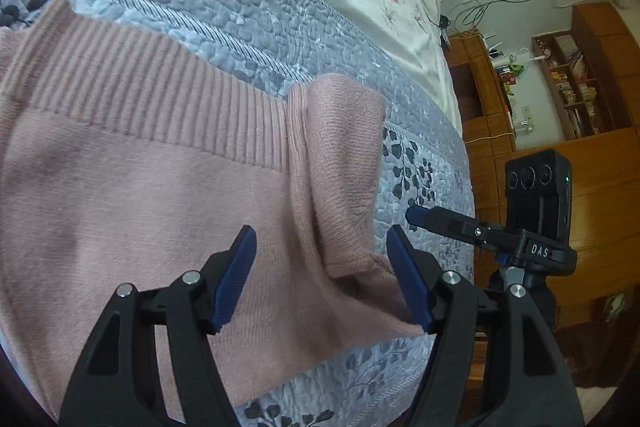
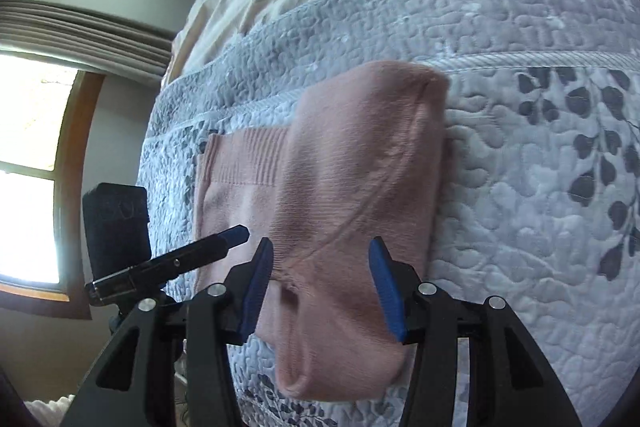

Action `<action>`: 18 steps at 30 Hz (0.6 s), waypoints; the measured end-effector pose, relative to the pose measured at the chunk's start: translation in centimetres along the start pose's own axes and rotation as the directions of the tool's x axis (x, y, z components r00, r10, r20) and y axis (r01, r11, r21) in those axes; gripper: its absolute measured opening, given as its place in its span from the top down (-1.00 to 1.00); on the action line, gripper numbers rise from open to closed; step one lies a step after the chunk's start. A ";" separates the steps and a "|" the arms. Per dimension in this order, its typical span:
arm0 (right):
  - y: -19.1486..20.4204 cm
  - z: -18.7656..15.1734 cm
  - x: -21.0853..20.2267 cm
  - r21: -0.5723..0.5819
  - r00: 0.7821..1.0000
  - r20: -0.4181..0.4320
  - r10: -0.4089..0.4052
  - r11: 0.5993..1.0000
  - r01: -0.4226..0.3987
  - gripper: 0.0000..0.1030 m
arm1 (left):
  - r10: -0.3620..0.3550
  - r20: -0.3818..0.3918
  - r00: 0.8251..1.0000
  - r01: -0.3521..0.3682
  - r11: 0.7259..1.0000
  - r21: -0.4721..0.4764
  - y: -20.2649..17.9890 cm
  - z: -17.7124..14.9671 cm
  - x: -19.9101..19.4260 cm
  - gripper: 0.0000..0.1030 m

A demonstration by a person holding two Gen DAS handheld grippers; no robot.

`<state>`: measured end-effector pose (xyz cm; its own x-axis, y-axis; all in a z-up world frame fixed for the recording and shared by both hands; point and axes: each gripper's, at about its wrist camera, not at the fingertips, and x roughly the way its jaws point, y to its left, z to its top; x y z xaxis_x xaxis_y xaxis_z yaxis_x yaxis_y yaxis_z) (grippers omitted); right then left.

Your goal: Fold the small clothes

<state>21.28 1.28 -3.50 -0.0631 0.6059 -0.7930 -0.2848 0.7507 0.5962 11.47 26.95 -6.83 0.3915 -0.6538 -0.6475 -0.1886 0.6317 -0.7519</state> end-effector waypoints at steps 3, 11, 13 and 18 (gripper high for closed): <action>-3.0 -0.8 -0.8 0.054 1.000 0.005 -0.024 0.998 0.024 0.01 | -0.022 -0.049 0.999 0.019 0.998 -0.056 0.4 0.8 2.9 -0.30; -7.2 -3.6 0.0 0.101 0.999 -0.015 -0.036 0.994 0.037 0.01 | -0.023 -0.082 0.996 0.016 0.997 -0.081 0.0 2.0 7.1 -0.28; -7.8 -4.0 0.3 0.117 0.999 -0.015 -0.034 0.992 0.035 0.01 | -0.019 -0.082 0.996 0.013 0.997 -0.081 -0.2 2.4 7.6 -0.22; -8.6 -4.6 0.4 0.137 1.000 -0.014 -0.025 0.990 0.026 0.01 | -0.015 -0.072 0.997 0.009 0.996 -0.089 -0.4 2.6 8.3 0.51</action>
<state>19.28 -6.10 -9.55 -0.0698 0.5834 -0.8092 -0.1530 0.7953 0.5866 17.09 22.36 -11.55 0.3284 -0.6919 -0.6430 -0.2640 0.5864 -0.7658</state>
